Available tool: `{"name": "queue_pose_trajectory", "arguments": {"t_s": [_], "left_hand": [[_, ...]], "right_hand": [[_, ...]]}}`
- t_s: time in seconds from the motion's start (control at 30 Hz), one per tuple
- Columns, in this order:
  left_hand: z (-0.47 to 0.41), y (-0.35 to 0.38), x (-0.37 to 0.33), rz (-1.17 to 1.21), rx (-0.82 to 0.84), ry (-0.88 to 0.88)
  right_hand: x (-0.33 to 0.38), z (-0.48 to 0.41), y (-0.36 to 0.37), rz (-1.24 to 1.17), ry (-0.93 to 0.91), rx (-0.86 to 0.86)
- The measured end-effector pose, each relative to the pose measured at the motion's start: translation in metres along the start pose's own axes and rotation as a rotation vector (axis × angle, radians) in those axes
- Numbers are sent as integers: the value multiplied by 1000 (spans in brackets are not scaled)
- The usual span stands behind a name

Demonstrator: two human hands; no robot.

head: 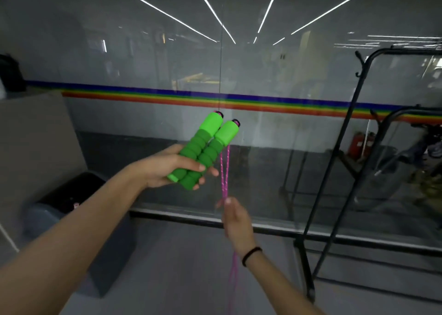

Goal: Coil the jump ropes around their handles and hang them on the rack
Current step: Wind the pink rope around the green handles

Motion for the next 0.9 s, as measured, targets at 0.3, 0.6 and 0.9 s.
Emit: {"name": "queue_pose_trajectory", "arguments": {"t_s": [0.3, 0.6, 0.9], "left_hand": [[12, 1, 8, -1295, 51, -38], [34, 11, -29, -766, 62, 162], [24, -15, -13, -1058, -328, 125]], "right_hand": [[163, -9, 12, 1014, -477, 595], [82, -29, -16, -98, 96, 387], [134, 27, 5, 865, -391, 613]]}}
Point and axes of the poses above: each hand's wrist, its own z-axis away from the middle knuckle, its own y-axis out of the palm, x = y × z, the point moved 8 cm from there along -z, towards the middle knuckle
